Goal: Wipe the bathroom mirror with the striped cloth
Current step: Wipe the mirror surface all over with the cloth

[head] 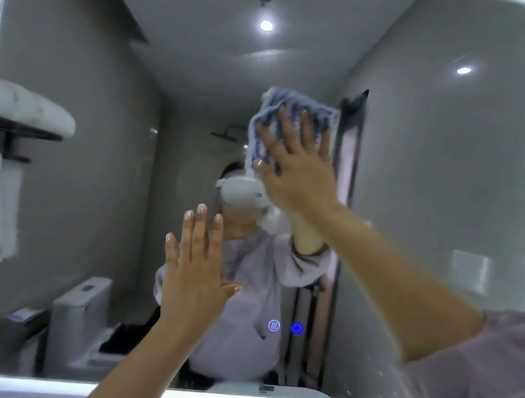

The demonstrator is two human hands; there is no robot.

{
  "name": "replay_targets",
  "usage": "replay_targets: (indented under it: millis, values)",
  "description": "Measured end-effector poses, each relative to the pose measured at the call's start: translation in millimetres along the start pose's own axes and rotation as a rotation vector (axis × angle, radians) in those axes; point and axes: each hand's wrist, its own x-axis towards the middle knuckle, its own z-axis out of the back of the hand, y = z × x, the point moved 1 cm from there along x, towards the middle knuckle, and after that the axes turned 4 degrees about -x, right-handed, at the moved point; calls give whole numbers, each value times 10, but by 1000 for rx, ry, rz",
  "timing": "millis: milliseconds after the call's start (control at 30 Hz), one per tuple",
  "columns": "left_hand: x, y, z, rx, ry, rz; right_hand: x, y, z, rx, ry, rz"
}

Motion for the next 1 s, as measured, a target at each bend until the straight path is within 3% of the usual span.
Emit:
replay_targets:
  millis: [133,200,267,400,467,567,667,867,933,1000]
  values:
    - [-3,21,-8,11,10,-11,-559,341,-102,60,-68,343]
    - [-1,23,1,5,30,-7,-645,358,-116,103,-49,418]
    - [-8,18,12,-6,34,-2,-519,266,-119,89,-29,348]
    - [-3,-2,20,-5,39,3,-54,3,-4,72,35,-111]
    - [5,-6,30,3,42,5,25,-15,3,89,90,-192]
    - [0,2,25,-6,41,-3,-157,147,6,72,67,-154]
    - [-5,9,17,-33,19,-12,-714,398,-59,97,-3,37]
    - [0,14,4,-73,-16,-12,-1505,365,-197,71,51,388]
    - [11,11,8,-72,-11,-38,-1338,173,-184,69,48,344]
    - [8,6,12,-78,12,-40,-1096,-88,-139,44,14,131]
